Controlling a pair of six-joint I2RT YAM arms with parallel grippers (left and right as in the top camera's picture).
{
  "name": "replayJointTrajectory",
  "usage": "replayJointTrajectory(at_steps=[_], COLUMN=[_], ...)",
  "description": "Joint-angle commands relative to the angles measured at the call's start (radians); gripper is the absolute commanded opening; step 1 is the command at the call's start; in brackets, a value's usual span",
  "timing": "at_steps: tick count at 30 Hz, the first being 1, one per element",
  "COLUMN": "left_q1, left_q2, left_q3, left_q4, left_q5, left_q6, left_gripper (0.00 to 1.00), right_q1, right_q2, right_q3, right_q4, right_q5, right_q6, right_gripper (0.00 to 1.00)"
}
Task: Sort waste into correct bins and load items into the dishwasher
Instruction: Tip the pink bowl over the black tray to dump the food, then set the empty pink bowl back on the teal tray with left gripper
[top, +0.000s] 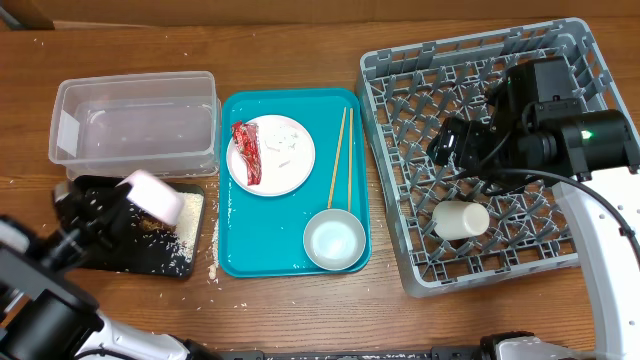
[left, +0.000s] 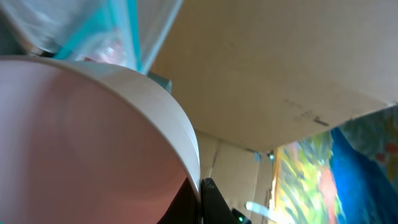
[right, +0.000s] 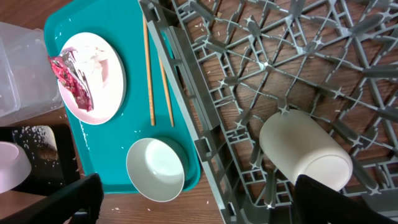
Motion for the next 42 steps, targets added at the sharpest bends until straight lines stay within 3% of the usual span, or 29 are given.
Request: replayJointTrajectory(at_steps=[1, 6, 7, 9, 12, 14, 17, 20, 21, 26, 30, 36, 38, 39, 40, 41, 42], left_q1=[0.058, -0.066, -0.122, -0.252, -0.472, -0.595, -0.856, -1.206, -1.287, -1.503, -1.51, -1.51, -1.51, -1.509, -1.507, -1.5, -1.493], left_q2=[-0.012, -0.082, -0.111, -0.176, -0.297, -0.368, -0.465, -0.455, -0.434, -0.298, -0.268, -0.268, -0.268, -0.268, -0.268, -0.268, -0.268], left_q3=[0.003, 0.004, 0.004, 0.004, 0.004, 0.004, 0.003, -0.006, -0.011, -0.011, -0.011, 0.038, 0.088, 0.105, 0.126, 0.137, 0.136], left_q4=[0.021, 0.012, 0.055, 0.204, 0.29, 0.315, 0.354, 0.372, 0.395, 0.566, 0.572, 0.511, 0.488, 0.49, 0.506, 0.545, 0.572], left_q5=[-0.134, -0.202, -0.215, -0.348, -0.516, -0.65, -1.069, -1.554, -1.618, -1.633, -1.646, -1.619, -1.622, -1.63, -1.674, -1.746, -1.78], left_q6=[0.138, 0.151, 0.078, -0.211, -0.476, -0.589, -0.829, -1.099, -1.153, -1.196, -1.223, -1.215, -1.186, -1.173, -1.165, -1.161, -1.154], left_gripper=[0.04, 0.04, 0.04, 0.04, 0.04, 0.04, 0.04, 0.04, 0.04, 0.04, 0.04, 0.13, 0.27, 0.46, 0.73, 0.86, 0.89], right_q1=[-0.002, -0.002, -0.002, -0.002, -0.002, -0.002, -0.002, -0.002, -0.002, -0.002, -0.002, -0.002, -0.002, -0.002, -0.002, -0.002, -0.002], right_q2=[-0.006, -0.006, -0.006, -0.006, -0.006, -0.006, -0.006, -0.006, -0.006, -0.002, 0.008, 0.031, 0.039, 0.041, 0.043, 0.043, 0.043], right_q3=[0.018, 0.018, 0.018, 0.018, 0.018, 0.018, 0.018, 0.018, 0.018, 0.016, 0.005, 0.005, 0.005, 0.005, 0.005, 0.005, 0.005], right_q4=[0.003, -0.006, -0.006, -0.006, -0.005, -0.005, -0.004, 0.015, 0.02, 0.021, 0.021, 0.021, 0.021, 0.021, 0.021, 0.021, 0.021], right_q5=[-0.005, -0.005, -0.005, -0.006, -0.006, -0.006, -0.005, -0.006, -0.005, -0.006, -0.006, -0.006, -0.006, -0.006, -0.006, -0.006, -0.006], right_q6=[-0.002, -0.002, -0.002, -0.002, -0.002, -0.002, -0.002, -0.002, -0.002, -0.002, -0.002, -0.002, -0.002, -0.002, -0.002, -0.002, -0.002], right_gripper=[1.0, 1.0, 1.0, 1.0, 1.0, 1.0, 1.0, 1.0, 1.0, 1.0, 1.0, 1.0, 1.0, 1.0, 1.0, 1.0, 1.0])
